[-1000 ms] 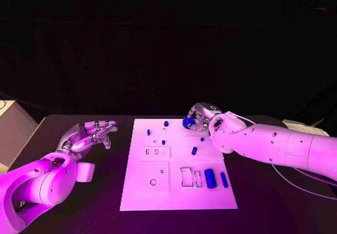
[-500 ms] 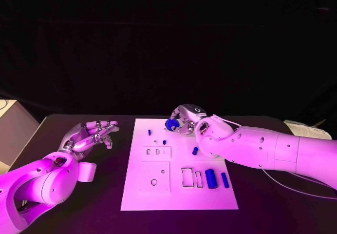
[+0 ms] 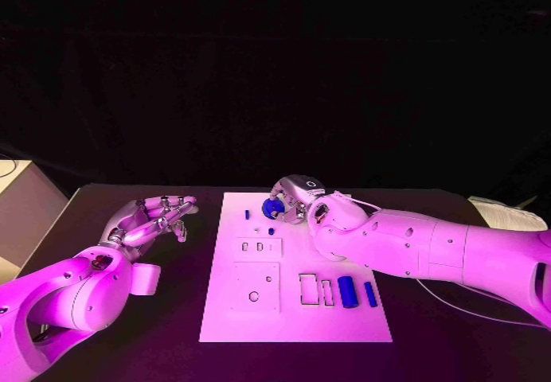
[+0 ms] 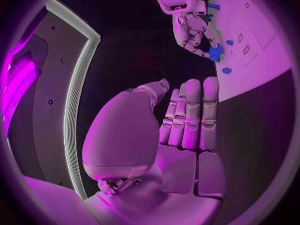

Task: Assemble the parts on the task board

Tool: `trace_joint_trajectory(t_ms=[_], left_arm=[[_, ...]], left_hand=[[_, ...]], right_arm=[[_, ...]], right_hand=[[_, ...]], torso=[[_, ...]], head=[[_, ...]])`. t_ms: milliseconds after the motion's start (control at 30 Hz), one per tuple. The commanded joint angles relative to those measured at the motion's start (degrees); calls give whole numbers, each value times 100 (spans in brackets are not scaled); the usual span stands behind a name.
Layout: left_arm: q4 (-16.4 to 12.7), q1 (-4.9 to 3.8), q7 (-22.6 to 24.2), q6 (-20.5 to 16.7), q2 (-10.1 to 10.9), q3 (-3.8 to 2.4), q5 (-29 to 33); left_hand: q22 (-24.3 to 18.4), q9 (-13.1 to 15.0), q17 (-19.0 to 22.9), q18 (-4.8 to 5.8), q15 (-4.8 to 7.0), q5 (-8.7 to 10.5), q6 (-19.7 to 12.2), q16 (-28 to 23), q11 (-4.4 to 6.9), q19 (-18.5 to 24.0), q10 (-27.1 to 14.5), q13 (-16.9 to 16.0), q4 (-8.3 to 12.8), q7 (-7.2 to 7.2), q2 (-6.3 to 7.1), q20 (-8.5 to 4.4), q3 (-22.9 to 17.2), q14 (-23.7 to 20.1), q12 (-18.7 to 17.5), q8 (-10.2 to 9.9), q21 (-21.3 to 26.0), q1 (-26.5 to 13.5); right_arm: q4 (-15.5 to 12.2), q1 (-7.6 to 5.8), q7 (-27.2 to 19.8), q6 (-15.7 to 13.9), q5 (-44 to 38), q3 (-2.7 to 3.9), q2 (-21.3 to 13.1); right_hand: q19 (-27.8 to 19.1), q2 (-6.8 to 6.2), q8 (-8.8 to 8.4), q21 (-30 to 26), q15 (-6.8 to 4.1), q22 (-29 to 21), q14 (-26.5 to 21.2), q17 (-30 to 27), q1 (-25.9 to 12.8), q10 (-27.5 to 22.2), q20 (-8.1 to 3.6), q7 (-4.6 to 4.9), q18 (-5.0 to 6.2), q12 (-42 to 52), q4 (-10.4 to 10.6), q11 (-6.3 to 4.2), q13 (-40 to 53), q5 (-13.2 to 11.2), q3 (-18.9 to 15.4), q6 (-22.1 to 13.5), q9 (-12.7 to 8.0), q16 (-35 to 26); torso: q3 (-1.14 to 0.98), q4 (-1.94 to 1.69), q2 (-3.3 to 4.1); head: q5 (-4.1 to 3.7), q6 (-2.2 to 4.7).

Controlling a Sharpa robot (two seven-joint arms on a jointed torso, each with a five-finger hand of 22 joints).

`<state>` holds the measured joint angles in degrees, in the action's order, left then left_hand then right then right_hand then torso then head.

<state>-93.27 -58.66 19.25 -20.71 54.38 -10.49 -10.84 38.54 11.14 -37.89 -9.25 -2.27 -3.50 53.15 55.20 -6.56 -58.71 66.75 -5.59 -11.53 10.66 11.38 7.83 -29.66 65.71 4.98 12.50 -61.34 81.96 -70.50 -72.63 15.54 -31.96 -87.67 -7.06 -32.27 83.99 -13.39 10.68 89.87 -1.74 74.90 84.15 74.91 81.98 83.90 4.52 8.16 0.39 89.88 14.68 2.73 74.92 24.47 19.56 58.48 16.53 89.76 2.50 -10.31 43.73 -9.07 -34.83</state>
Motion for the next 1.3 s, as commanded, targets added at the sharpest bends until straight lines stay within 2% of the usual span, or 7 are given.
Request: trace_joint_trajectory(t_ms=[33,567,767,867,1000,1100,1300], left_arm=[[-23,-3,13,86,-4,-5,-26],[-25,-3,6,85,1,-5,-33],[-21,-3,0,90,-4,-5,-33],[-20,-3,-2,92,-5,-5,-33],[-20,-3,-3,92,-5,-5,-33],[-20,-3,-9,93,-3,-5,-33],[-19,-3,-38,94,2,-5,-35]], left_hand=[[5,9,7,-65,-12,18,-17,25,-18,37,-47,-1,32,-8,19,6,-8,-34,9,38,-37,45],[10,10,9,-65,-14,18,-19,26,-21,39,-60,0,34,-6,20,7,-12,-36,5,39,-43,39],[10,10,9,-65,-14,18,-19,26,-21,39,-60,0,34,-6,20,7,-12,-36,5,39,-43,39],[10,10,9,-65,-14,18,-19,26,-21,39,-60,0,34,-6,20,7,-12,-36,5,39,-43,39],[10,10,9,-65,-14,18,-19,26,-21,39,-60,0,34,-6,20,7,-12,-36,5,39,-43,39],[10,10,9,-65,-14,18,-19,26,-21,39,-60,0,34,-6,20,7,-12,-36,5,39,-43,39],[11,13,12,-65,-18,18,-22,28,-25,49,-75,1,36,-4,20,11,-21,-39,3,41,-50,25]], right_arm=[[61,15,-26,245,-95,-2,45],[481,35,-63,377,-97,-7,252],[590,35,-129,440,14,-8,328],[626,36,-172,489,74,-9,354],[641,36,-232,575,158,-13,373],[633,36,-267,623,212,-15,372],[569,36,-265,707,362,-18,313]], right_hand=[[601,0,95,13,6,1510,585,1509,-60,610,-26,-95,-39,12,-2,-10,1508,-27,20,103,96,24],[601,-26,81,13,22,1510,585,1509,-103,610,-13,-79,-39,12,15,5,1508,-48,30,75,91,24],[601,-40,56,13,46,1510,585,1509,-176,610,11,-55,-39,12,54,29,1508,-169,38,25,82,24],[601,-61,12,13,70,1510,585,1509,-218,610,34,-22,-39,12,73,59,1508,-321,31,-55,64,24],[601,-105,-97,13,127,1510,585,1509,-359,610,87,38,-39,12,154,117,1508,-760,-170,-229,17,24],[601,-44,-174,13,159,1510,585,1509,-558,610,123,59,-39,12,190,140,1508,-984,-514,-326,-13,24],[601,268,-250,13,211,1510,585,1509,-1175,610,174,100,-39,12,219,180,1508,-1013,-958,-377,-39,24]], torso=[[-2,-2,4],[-11,11,-5],[-12,5,-5],[-6,10,-3],[-8,11,-3],[-11,13,-5],[-8,9,-9]], head=[[10,-19],[33,-17],[38,-12],[41,-13],[46,-17],[48,-20],[61,-10]])
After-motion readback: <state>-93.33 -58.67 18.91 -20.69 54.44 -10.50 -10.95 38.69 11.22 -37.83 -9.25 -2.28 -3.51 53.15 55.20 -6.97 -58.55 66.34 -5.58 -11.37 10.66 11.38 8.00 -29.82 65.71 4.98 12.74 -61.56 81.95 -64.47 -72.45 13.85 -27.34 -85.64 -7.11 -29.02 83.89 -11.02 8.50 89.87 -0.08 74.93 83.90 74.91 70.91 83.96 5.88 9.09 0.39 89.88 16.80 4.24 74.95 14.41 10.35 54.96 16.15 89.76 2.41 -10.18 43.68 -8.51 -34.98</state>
